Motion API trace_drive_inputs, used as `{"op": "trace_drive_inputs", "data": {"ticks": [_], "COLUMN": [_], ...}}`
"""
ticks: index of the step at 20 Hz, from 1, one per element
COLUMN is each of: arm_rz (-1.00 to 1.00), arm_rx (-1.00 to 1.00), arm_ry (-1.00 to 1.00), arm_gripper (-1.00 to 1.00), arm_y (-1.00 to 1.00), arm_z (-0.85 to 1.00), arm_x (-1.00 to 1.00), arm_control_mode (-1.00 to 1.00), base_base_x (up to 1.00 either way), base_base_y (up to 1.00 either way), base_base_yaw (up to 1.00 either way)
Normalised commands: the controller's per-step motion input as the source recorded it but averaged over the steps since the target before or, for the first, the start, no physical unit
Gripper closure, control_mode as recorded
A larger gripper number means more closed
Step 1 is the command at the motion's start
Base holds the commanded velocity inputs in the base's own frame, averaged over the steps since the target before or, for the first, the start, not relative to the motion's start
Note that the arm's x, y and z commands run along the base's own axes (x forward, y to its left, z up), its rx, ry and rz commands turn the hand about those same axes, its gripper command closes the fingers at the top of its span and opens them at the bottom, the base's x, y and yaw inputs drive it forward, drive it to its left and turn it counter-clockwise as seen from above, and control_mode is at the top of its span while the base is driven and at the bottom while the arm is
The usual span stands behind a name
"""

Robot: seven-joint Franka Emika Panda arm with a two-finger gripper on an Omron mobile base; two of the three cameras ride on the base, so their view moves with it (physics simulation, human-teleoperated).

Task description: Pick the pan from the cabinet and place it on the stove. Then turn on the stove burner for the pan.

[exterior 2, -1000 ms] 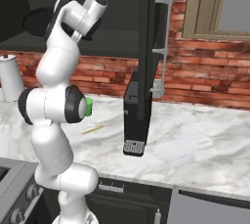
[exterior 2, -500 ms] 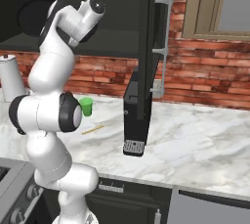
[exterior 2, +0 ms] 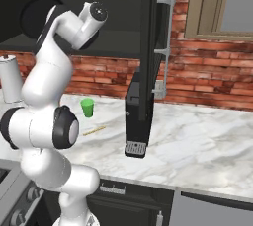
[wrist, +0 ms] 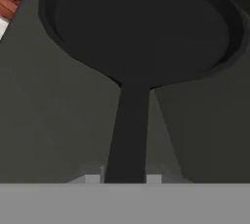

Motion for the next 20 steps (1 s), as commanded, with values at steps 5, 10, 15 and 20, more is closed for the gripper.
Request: {"op": "trace_drive_inputs", "data": {"ticks": [5, 10, 15, 20], "arm_rz": [-0.08, -0.07, -0.08, -0.08], "arm_rx": [0.0, 0.0, 0.0, 0.0], "arm_ry": [-0.03, -0.03, -0.02, 0.0], "arm_gripper": [1.0, 1.0, 1.0, 1.0], "arm_y": [-0.38, -0.31, -0.07, -0.13], "arm_z": [0.0, 0.01, 0.02, 0.0], "arm_x": [-0.43, -0.39, -0.3, -0.27], "arm_control_mode": [-1.0, -1.0, -1.0, -1.0], "base_base_x": [0.0, 0.0, 0.0, 0.0], "base_base_y": [0.0, 0.0, 0.0, 0.0], "base_base_yaw": [0.0, 0.0, 0.0, 0.0]}}
